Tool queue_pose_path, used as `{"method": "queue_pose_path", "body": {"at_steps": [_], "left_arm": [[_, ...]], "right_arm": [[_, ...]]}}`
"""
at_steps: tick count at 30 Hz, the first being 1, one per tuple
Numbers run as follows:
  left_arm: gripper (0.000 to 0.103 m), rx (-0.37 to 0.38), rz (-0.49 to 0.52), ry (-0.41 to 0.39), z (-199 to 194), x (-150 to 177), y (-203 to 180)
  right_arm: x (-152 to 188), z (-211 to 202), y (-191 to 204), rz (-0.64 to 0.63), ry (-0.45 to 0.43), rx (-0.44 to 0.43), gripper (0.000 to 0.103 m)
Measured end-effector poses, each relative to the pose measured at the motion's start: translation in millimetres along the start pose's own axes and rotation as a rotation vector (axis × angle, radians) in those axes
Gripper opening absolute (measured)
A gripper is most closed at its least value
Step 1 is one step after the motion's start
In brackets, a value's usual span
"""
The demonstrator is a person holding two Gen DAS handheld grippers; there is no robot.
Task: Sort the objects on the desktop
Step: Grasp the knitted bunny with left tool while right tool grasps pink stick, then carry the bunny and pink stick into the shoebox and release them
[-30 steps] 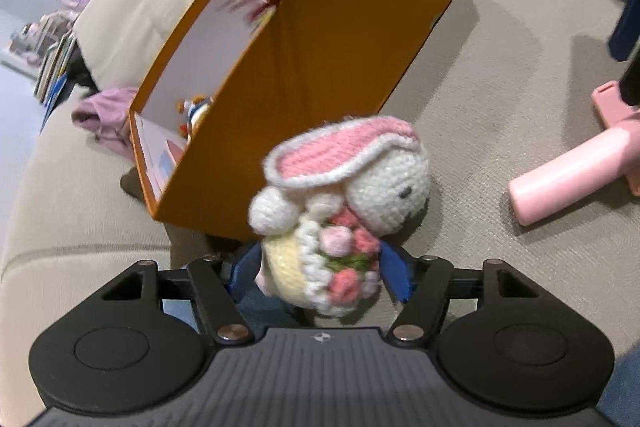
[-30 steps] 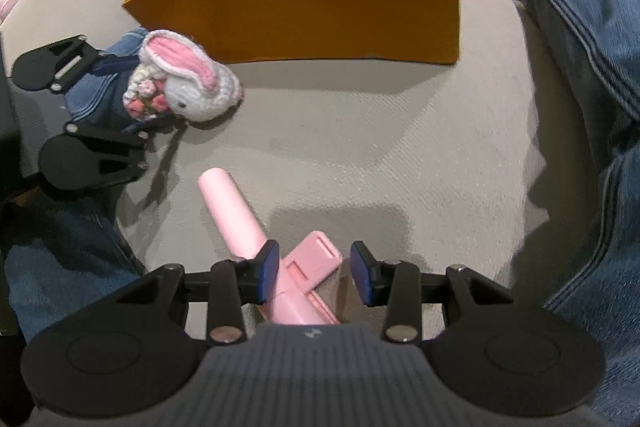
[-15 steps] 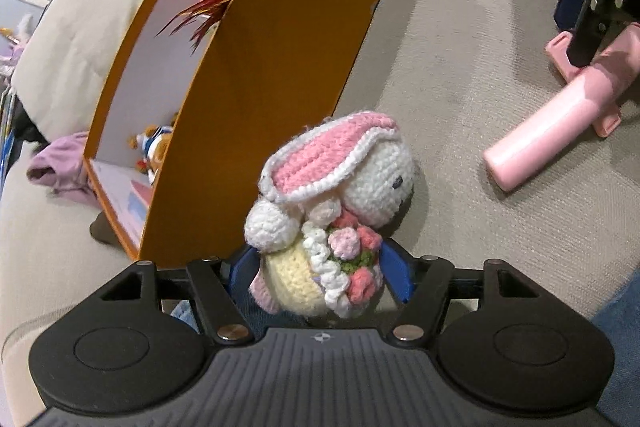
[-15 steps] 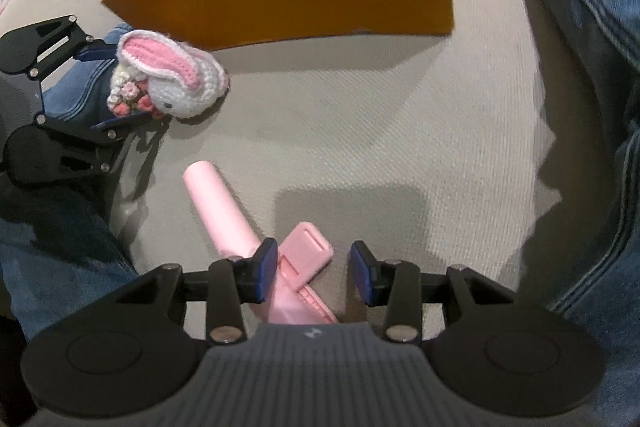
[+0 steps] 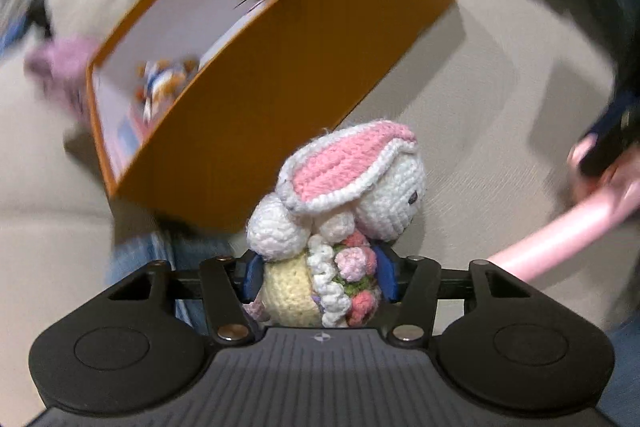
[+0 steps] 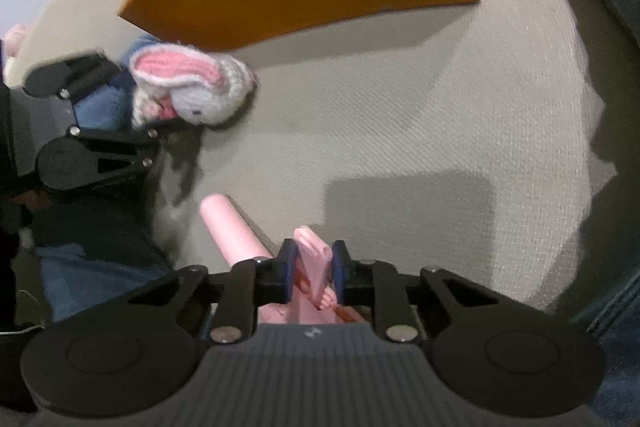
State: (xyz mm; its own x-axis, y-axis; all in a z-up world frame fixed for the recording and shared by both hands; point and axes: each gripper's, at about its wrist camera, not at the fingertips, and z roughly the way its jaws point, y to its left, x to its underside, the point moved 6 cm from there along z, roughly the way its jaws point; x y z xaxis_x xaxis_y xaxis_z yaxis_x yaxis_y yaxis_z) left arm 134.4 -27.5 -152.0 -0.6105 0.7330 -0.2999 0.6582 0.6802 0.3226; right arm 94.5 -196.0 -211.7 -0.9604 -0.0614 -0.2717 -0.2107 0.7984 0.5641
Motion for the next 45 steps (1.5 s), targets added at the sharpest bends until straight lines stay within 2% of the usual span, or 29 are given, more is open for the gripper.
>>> {"method": "queue_pose_path", "body": {"at_steps": [6,8,11,14,18,19,23,28,32,37,42,45], "left_arm": [[0.061,0.183,-0.374,0.022,-12.1,14.0,26.7],[0.06,0.242,-0.475,0.003,-16.1,11.5,31.9],[0.061,0.284,-0.579,-0.023,-29.6,15.1,33.1],[0.061,0.335,-0.677,-0.035,-34.6,12.9,35.1],[0.061,0.373,-0.76,-0.08,-42.9,21.3,29.8],[0.061,0.381,-0.777,-0.086,-41.6,14.8,27.3],[0.061,0.39,-0.807,-0.097,-47.0,23.1,23.3],[0.061,0.393,-0.82,-0.111,-60.0,21.6,28.6],[0.061,0.393,-0.831,-0.155,-77.2,16.3,38.5],[0.061,0.369,-0.82,-0.219,-106.2,0.1,59.0],[0.061,0.353,-0.818,-0.297,-129.3,-36.4,94.4],[0.061,0.371,-0.853,-0.315,-124.9,-66.8,119.2]], "right_arm": [[-11.2,-27.4,20.9,-0.123,-0.115,0.066,0.01],[-17.6,-38.3,22.9,-0.151,-0.16,0.111,0.009],[-25.5,-48.3,20.2,-0.18,-0.218,0.188,0.009],[-24.0,-46.2,20.7,-0.247,-0.23,0.292,0.009],[-24.0,-35.2,26.0,-0.298,-0.231,0.287,0.012],[-24.2,-31.8,27.1,-0.31,-0.228,0.295,0.014],[-18.4,-25.7,29.9,-0.367,-0.231,0.365,0.014],[-13.6,-28.3,35.0,-0.505,-0.26,0.479,0.006],[-18.2,-43.0,38.3,-0.578,-0.267,0.469,0.006],[-37.2,-91.9,51.5,-0.595,-0.298,0.378,0.006],[-78.0,-142.8,73.9,-0.619,-0.416,0.349,0.006],[-106.1,-156.9,85.7,-0.641,-0.488,0.379,0.006]]}}
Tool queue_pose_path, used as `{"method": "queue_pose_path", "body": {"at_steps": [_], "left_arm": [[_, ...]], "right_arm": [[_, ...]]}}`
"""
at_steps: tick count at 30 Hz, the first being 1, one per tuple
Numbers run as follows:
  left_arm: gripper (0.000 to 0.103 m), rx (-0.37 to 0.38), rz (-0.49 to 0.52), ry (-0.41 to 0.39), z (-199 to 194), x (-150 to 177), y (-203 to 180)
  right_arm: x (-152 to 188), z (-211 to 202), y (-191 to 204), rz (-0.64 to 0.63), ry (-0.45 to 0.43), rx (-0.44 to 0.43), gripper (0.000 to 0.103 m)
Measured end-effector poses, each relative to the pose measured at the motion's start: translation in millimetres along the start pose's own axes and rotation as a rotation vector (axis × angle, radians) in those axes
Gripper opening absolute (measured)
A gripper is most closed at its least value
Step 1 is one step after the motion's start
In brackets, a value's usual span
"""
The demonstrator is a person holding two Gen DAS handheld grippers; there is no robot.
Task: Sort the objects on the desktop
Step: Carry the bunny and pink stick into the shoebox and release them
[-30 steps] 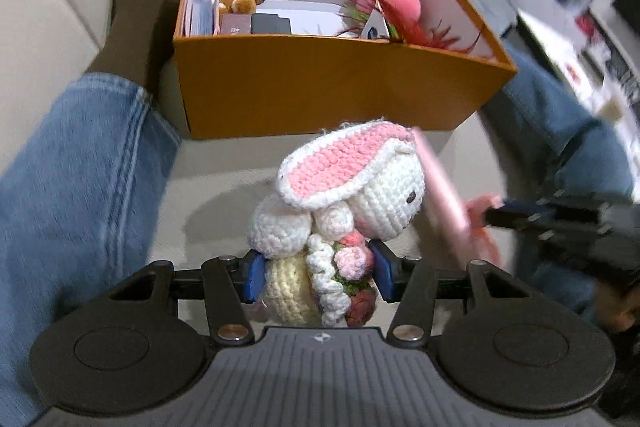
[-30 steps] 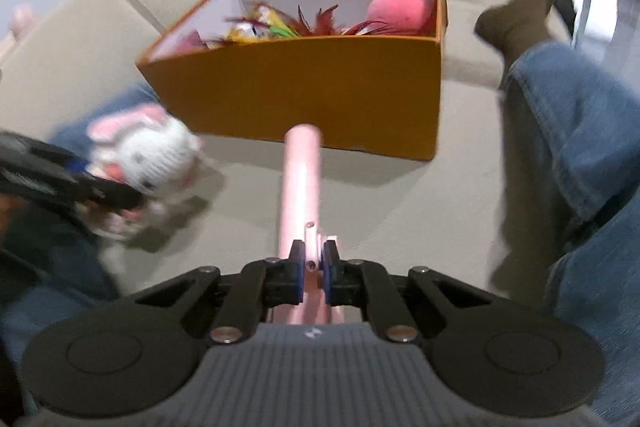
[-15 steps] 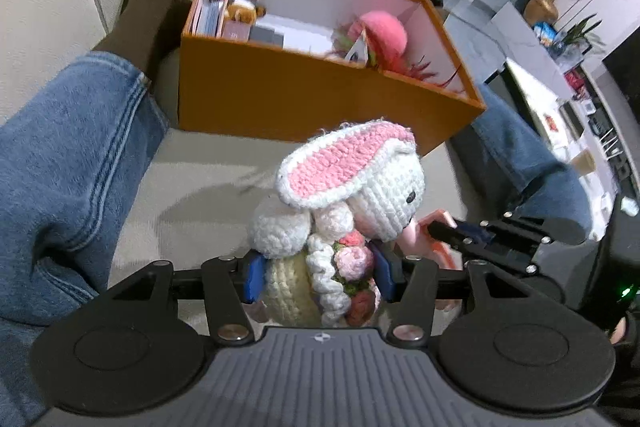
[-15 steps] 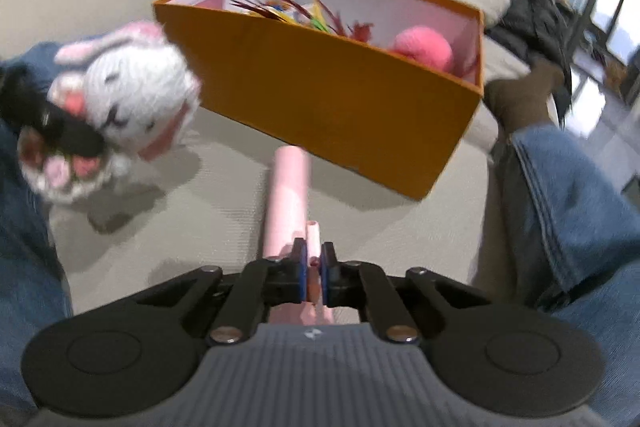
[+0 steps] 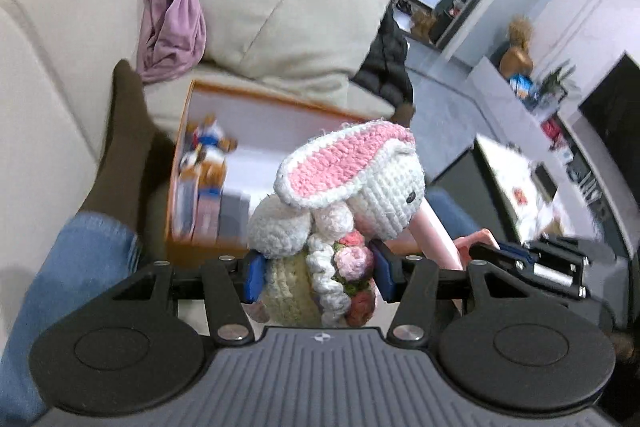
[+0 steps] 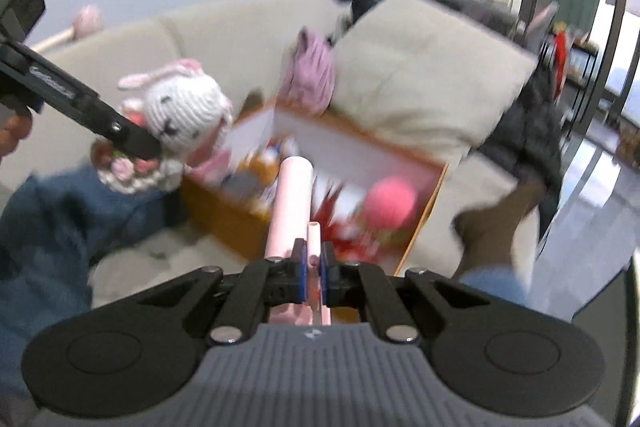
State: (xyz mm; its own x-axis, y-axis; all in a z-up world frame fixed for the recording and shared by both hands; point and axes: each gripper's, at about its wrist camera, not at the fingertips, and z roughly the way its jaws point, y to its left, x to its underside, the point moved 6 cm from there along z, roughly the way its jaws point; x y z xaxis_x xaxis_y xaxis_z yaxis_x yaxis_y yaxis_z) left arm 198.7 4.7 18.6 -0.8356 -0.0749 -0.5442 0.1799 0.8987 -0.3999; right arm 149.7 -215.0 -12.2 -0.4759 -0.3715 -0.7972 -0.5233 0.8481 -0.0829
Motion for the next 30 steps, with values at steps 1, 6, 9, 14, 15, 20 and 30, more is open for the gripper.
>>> {"method": "queue_pose_path", "body": {"at_steps": [1,6,9,14,15,20,30], "left_arm": [[0.061,-0.001,-0.014,-0.001,8.6,-12.3,0.5],[0.061,-0.058,-0.084,0.044,74.2,-56.1,13.6],[0.061,-0.091,-0.096,0.091,118.2,-69.9,20.9],[0.061,-0.157,-0.117,0.139,172.1,-76.0,40.3],[0.061,-0.17,-0.113,0.147,180.7,-75.7,43.4],[0.063,-0.237,-0.092,0.195,214.4,-71.3,55.2],[0.069,-0.266,-0.045,0.234,237.9,-63.1,62.4]], "right_arm": [[-9.2,4.4,-3.1,-0.01,-0.016,0.022,0.006],[-42.0,41.1,-18.9,-0.027,-0.047,0.04,0.006],[-52.8,69.4,-29.9,-0.055,-0.034,0.045,0.006],[-55.6,114.6,-48.2,-0.093,0.014,0.025,0.006],[-54.6,119.9,-50.5,-0.098,0.022,0.023,0.006],[-51.7,151.0,-59.6,-0.098,0.076,-0.001,0.006],[-39.2,195.1,-59.1,-0.079,0.187,-0.058,0.006]]}}
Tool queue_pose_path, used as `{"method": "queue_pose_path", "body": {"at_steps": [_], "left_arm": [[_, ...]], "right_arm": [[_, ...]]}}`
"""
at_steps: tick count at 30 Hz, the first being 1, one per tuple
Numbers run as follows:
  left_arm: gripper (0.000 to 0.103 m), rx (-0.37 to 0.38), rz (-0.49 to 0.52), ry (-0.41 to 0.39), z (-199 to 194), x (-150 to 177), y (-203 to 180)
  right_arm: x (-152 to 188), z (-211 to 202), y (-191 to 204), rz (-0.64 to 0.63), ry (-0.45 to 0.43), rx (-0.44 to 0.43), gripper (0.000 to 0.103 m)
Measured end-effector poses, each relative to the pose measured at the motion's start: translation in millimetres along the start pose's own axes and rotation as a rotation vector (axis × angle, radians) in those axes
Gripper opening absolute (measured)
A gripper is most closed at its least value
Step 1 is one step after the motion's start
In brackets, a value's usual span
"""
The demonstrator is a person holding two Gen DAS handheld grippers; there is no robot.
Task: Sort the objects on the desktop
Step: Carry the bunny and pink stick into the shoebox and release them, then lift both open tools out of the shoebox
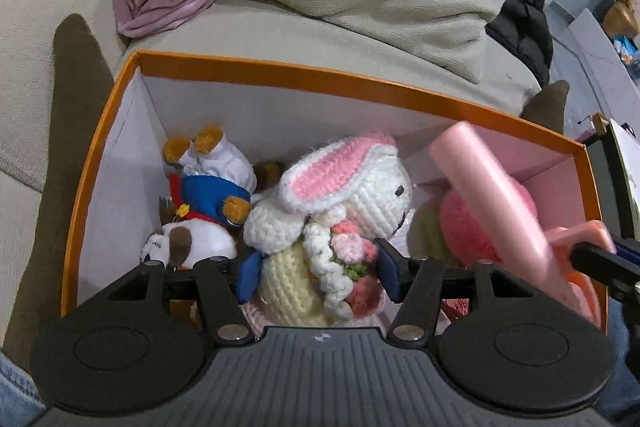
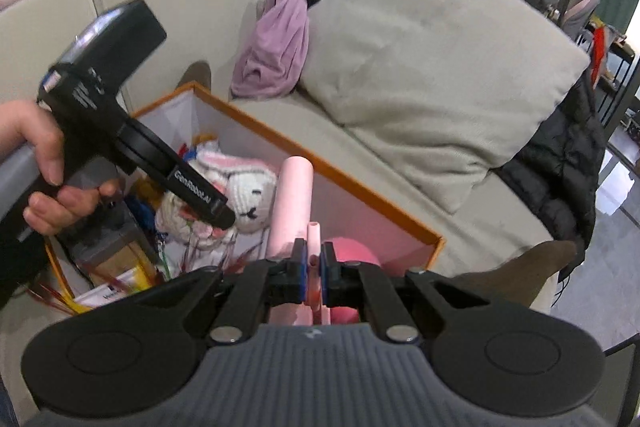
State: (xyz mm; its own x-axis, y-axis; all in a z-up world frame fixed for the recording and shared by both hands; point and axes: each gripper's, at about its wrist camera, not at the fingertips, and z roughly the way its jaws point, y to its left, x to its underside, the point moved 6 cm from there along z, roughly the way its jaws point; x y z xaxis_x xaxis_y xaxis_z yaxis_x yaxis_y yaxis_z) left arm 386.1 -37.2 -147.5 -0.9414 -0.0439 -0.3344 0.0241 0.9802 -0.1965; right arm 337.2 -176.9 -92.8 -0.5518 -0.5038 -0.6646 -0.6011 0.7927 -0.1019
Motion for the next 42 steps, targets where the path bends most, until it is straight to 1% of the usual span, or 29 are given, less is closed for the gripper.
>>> {"method": "queue_pose_path", "body": {"at_steps": [5,8,11,14,18,21,24,29,33,36,39,40,42], "left_arm": [[0.071,0.024,0.0,-0.022,-10.0,0.1,0.6],[0.071,0.038,0.016,-0.038,-17.3,-0.2,-1.5],[0.071,0.056,0.014,-0.074,-29.2,-1.3,-1.2],[0.073,0.092,0.0,-0.109,-44.9,-1.4,-0.8],[0.073,0.102,-0.002,-0.132,-62.0,4.4,0.5],[0.073,0.115,0.01,-0.128,-72.6,14.4,-0.5],[0.073,0.119,0.019,-0.128,-82.3,26.7,-0.1],[0.073,0.092,0.009,-0.129,-96.0,47.6,8.2],[0.073,0.072,0.016,-0.113,-99.8,65.1,11.1],[0.073,0.071,0.038,-0.137,-109.4,79.2,8.5],[0.073,0.067,0.066,-0.177,-122.1,90.9,5.2],[0.073,0.065,0.073,-0.189,-125.8,93.6,3.9],[0.073,0.06,0.088,-0.219,-135.2,100.1,2.3]], "right_arm": [[3.0,10.7,6.4,-0.013,0.034,-0.011,0.006],[3.9,18.0,11.6,-0.058,0.057,0.007,0.006],[7.2,24.5,13.6,-0.092,0.081,0.018,0.006],[11.1,29.4,12.9,-0.111,0.11,0.006,0.006],[18.5,35.9,15.1,-0.133,0.155,-0.017,0.006],[24.6,41.6,17.5,-0.142,0.178,-0.02,0.006],[29.1,47.9,19.0,-0.148,0.19,-0.002,0.006],[28.3,51.2,22.4,-0.124,0.185,0.004,0.007],[26.6,53.5,23.6,-0.104,0.189,-0.001,0.008],[27.7,52.2,27.5,-0.086,0.193,-0.025,0.013],[30.9,51.1,31.5,-0.079,0.198,-0.019,0.016],[31.8,50.0,32.3,-0.072,0.198,-0.019,0.018],[32.2,44.1,33.3,-0.062,0.184,-0.001,0.019]]}}
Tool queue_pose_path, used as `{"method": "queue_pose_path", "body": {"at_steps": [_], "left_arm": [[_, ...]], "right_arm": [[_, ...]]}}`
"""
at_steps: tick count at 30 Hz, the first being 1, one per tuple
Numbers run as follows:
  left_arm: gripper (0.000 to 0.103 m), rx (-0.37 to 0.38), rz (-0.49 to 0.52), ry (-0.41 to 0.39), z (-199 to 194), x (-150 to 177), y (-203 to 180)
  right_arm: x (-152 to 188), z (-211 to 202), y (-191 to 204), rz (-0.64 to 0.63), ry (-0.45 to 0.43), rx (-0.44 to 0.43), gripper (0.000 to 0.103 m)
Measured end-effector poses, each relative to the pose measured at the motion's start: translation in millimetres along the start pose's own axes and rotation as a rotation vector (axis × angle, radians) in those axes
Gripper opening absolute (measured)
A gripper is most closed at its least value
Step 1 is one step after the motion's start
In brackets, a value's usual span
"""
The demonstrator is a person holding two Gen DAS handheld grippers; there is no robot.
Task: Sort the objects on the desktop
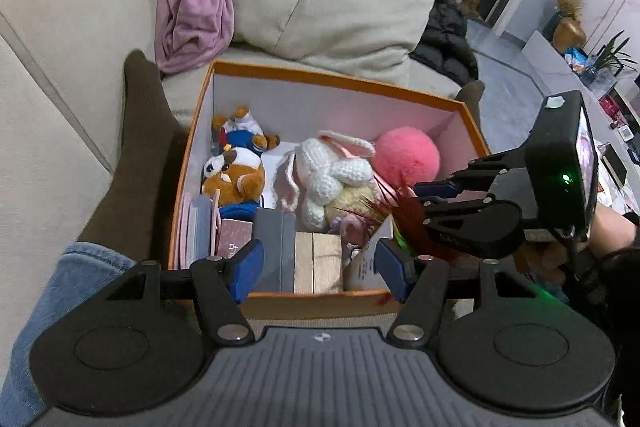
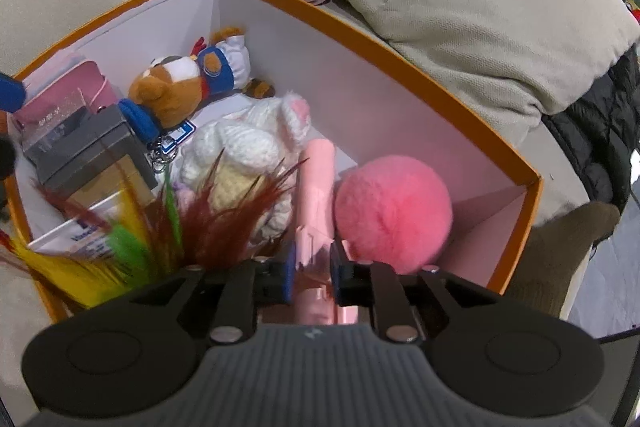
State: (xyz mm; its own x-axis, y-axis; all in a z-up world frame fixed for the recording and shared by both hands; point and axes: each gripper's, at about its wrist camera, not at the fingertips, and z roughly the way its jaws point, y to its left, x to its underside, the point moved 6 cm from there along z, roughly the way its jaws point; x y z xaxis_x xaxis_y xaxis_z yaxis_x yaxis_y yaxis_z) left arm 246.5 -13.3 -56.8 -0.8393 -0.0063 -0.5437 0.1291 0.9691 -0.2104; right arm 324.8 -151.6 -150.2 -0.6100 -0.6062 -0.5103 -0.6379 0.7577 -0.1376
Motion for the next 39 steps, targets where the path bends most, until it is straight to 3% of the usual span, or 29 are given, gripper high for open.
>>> {"method": "queue_pose_path", "body": {"at_steps": [2,9,12,13,16,23,28,39], "left_arm": [[0.073,-0.005,0.017,-0.034,-8.8,3.2,-3.0],[0.073,-0.026,0.081,-0.224,-36.5,8.4,-16.9],[0.073,-0.069,0.13,-0.339,-47.0,6.7,-25.6],[0.073,-0.09,0.147,-0.381,-49.9,6.5,-28.3],[0.076,-0.132,0.181,-0.454,-50.0,6.0,-35.6],[0.08,-0.15,0.156,-0.482,-26.4,12.5,-36.4],[0.08,-0.227,0.169,-0.487,-16.8,19.1,-33.7],[0.081,-0.213,0.117,-0.367,13.5,37.5,-21.0]], "right_arm": [[0.4,-9.3,0.6,0.015,-0.02,0.013,0.019],[1.5,-69.9,5.6,0.136,-0.181,0.083,0.036],[4.2,-96.9,11.9,0.217,-0.272,0.074,0.04],[6.0,-106.0,13.9,0.247,-0.307,0.067,0.045],[13.8,-126.2,20.2,0.321,-0.401,0.066,0.052],[28.2,-136.8,22.3,0.444,-0.505,0.11,0.063],[36.4,-111.4,15.8,0.507,-0.42,0.115,0.068],[44.8,-85.3,26.7,0.494,-0.323,0.086,0.074]]}}
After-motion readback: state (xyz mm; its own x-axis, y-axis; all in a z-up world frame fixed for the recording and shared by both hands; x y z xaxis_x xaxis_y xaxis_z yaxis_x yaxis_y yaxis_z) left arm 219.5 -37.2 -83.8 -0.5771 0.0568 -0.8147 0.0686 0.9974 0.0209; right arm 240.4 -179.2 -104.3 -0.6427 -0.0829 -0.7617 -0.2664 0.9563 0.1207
